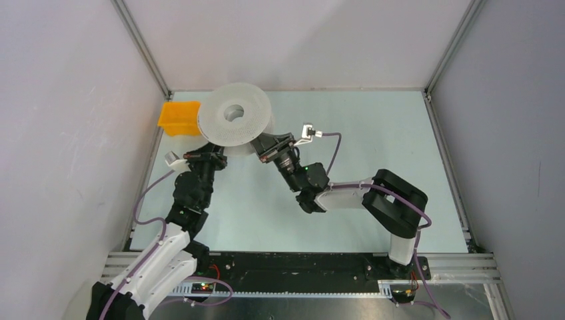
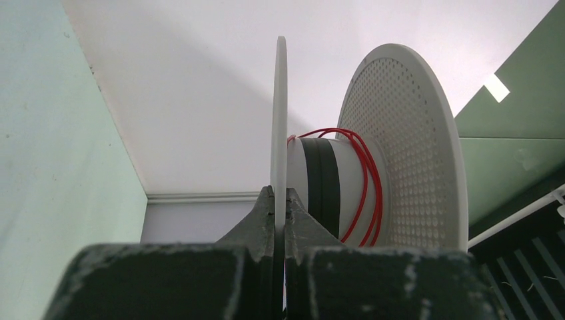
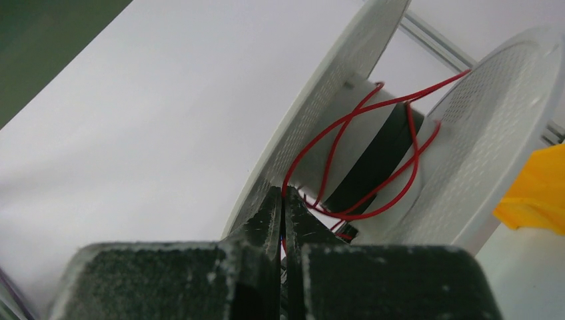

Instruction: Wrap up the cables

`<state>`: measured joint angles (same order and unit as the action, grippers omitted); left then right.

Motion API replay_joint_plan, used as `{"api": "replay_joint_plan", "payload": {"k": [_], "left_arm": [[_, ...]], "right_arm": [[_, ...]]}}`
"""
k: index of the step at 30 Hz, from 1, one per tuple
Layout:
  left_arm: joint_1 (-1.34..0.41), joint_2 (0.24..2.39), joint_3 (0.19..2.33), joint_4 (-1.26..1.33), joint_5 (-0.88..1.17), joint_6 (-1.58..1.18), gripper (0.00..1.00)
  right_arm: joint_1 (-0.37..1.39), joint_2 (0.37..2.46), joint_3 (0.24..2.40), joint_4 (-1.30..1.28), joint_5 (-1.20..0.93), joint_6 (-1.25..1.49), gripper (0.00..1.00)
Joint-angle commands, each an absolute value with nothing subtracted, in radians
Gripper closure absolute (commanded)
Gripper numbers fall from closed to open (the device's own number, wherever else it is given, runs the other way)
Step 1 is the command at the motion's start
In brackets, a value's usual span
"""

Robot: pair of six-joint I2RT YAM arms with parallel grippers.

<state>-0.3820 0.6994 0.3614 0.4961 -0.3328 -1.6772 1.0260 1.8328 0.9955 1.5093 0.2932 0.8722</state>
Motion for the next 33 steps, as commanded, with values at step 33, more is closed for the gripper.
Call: {"api": "replay_joint_plan", "payload": {"k": [33], "left_arm": [[-0.433,0.69,0.477,0.644,-0.3,-1.743,1.0]], "right_arm": [[1.124,1.818,0.974,1.28,0.637,0.72,0.85]]}}
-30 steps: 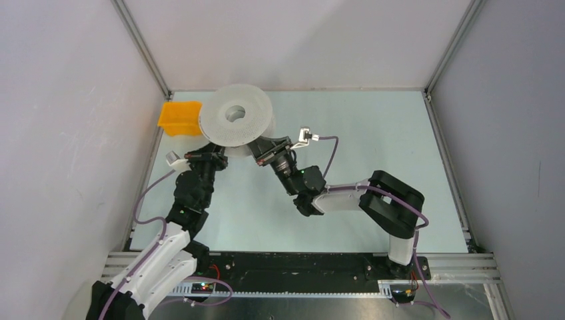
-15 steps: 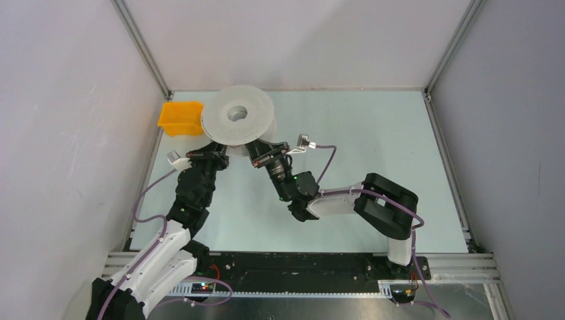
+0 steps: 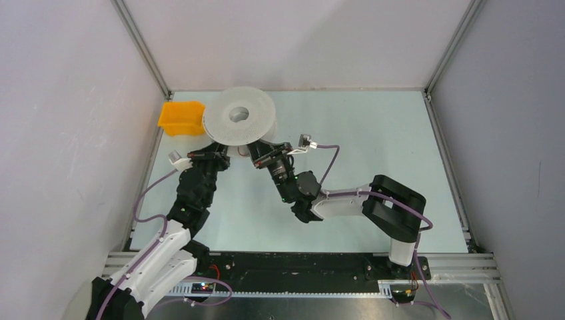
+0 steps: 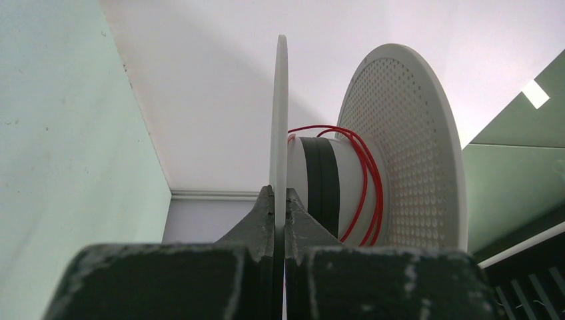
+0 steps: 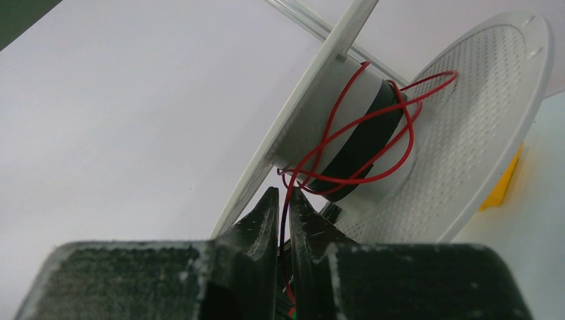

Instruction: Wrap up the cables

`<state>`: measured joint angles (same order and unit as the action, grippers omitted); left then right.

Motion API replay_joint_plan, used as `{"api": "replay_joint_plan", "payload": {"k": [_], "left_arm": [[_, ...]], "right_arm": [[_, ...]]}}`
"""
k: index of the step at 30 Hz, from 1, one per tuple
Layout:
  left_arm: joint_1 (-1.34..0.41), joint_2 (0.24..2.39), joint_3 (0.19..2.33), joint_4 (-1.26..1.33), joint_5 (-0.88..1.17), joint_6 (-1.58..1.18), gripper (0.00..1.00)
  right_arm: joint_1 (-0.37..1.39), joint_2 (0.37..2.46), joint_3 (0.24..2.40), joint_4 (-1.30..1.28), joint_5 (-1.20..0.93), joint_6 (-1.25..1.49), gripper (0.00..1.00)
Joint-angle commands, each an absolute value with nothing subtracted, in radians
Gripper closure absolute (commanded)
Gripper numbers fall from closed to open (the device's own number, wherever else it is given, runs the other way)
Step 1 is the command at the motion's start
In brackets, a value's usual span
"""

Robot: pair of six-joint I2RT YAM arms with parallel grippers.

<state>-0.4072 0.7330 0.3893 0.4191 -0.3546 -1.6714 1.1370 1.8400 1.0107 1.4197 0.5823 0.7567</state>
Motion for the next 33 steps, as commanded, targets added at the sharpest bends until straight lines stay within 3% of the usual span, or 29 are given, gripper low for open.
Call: {"api": "replay_joint_plan", "payload": {"k": [1,12,24,33], "left_arm": [[-0.433,0.693,0.478,0.644,-0.3,-1.743,1.0],[-0.433,0.677,0.458,0.644,-0.319,-1.735,1.0],[-0.433,0.686,0.448,0.644,-0.321,-1.687,1.0],[-0.433,0.705,0.457,0.644,-0.299,-1.686,1.0]], "right_arm": [[1.126,1.809,0.967,1.269,0.637,0.721,0.85],[1.099,1.657,0.865,1.212,0.571,0.655,0.75],[0.976,1.409,0.747,1.131,0.111,0.514,0.71],[0.955,1.412,0.754,1.182,-0.099,0.495,0.72]]}}
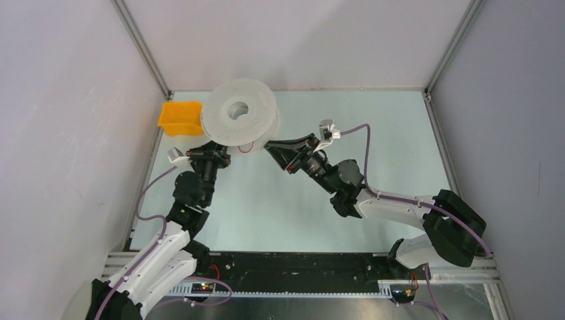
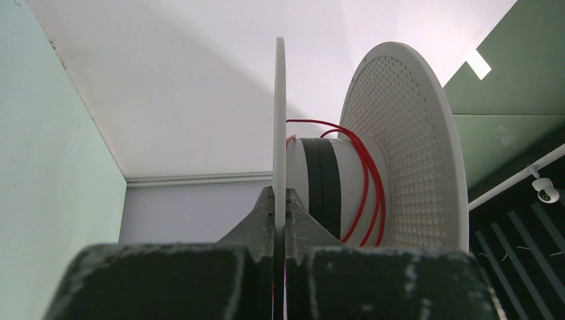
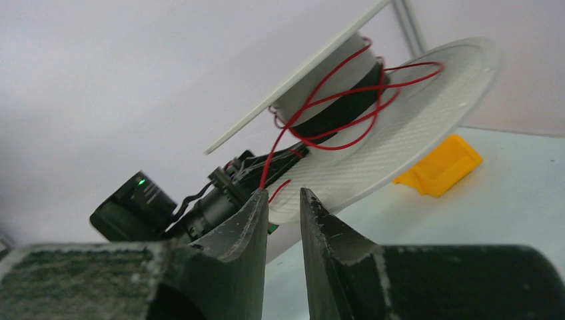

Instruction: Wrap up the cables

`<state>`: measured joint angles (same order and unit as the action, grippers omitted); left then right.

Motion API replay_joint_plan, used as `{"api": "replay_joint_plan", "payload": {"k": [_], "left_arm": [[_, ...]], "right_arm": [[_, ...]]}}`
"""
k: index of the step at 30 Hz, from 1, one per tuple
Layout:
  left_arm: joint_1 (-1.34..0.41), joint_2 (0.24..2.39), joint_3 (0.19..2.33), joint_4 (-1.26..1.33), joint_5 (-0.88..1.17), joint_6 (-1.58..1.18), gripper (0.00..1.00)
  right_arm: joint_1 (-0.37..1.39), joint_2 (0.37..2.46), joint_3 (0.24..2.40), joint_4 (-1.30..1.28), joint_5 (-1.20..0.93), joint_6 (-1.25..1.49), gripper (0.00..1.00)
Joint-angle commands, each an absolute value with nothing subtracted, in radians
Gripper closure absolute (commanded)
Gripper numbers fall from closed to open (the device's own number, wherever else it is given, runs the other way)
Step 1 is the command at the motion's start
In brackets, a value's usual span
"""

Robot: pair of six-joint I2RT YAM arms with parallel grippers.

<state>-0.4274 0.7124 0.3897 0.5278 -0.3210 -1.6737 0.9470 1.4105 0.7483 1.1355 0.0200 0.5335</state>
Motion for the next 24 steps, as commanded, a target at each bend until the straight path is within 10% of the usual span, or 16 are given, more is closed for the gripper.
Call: {"api": "replay_joint_plan", "payload": {"k": [1,24], "left_arm": [[-0.433,0.706,0.457,0.644,-0.297,-1.686,1.0],[-0.437,0.701,0.457,0.643,-0.303,-1.689,1.0]], "right_arm": [[0.961,1.416,0.757,1.184,-0.106,0.495,0.72],[0.984,1.517,0.852,1.201,-0.107,0.501,0.73]]}}
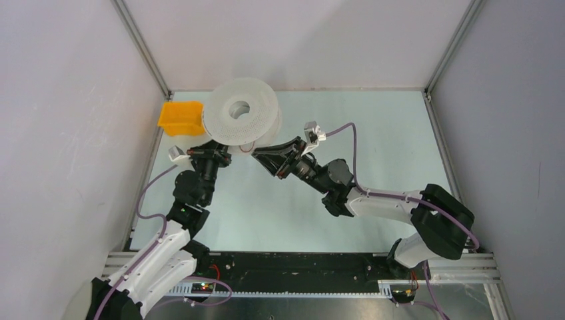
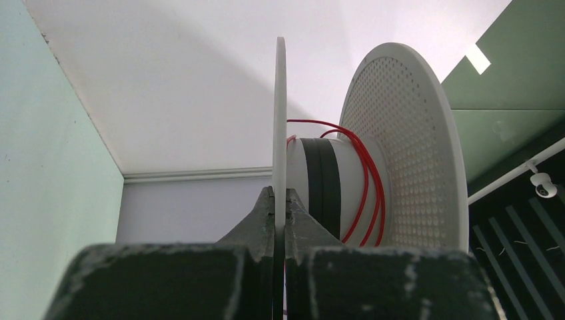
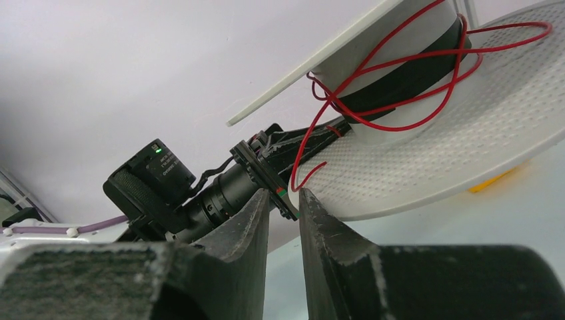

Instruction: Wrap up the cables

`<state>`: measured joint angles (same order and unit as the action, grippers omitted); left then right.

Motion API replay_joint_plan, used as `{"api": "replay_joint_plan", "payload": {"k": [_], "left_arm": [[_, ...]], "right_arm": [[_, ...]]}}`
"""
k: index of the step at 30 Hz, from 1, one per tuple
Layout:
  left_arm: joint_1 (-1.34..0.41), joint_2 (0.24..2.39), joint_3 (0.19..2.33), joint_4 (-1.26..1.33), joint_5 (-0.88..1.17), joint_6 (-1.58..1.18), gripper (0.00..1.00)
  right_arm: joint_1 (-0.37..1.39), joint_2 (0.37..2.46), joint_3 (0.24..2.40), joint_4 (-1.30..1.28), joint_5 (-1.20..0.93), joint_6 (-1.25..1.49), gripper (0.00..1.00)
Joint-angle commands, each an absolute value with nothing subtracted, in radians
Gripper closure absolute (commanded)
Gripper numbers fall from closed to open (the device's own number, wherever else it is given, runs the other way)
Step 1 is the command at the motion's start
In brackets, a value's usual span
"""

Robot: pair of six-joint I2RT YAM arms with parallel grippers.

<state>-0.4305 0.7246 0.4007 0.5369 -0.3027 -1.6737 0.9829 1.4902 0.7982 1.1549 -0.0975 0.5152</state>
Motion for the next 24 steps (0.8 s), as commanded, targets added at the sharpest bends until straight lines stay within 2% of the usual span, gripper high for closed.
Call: {"api": "replay_joint_plan", "payload": {"k": [1,5,10,13,24], "left_arm": [[-0.438,0.701,0.458,0.644,-0.303,-1.693,1.0],[-0.444,0.712,0.466,0.644,-0.295,-1.694,1.0],[-0.446,0.706,0.461,0.644,-0.307,-1.696,1.0],[-0.445,0.709,0.461,0.644,-0.306,-1.698,1.0],[-0.456,0.725,0.482,0.644,-0.298,-1.703,1.0]], "right_arm": [[0.984,1.522,0.857,1.194,-0.105,0.498,0.74],[0.984,1.556,0.895,1.17,-0.099,0.495,0.84],[0.986,1.581,0.912,1.163,-0.079,0.502,0.89],[0.986,1.592,0.922,1.151,-0.053,0.501,1.0],[0.989,1.688,0.996,1.171,0.069,0.509,1.0]]}}
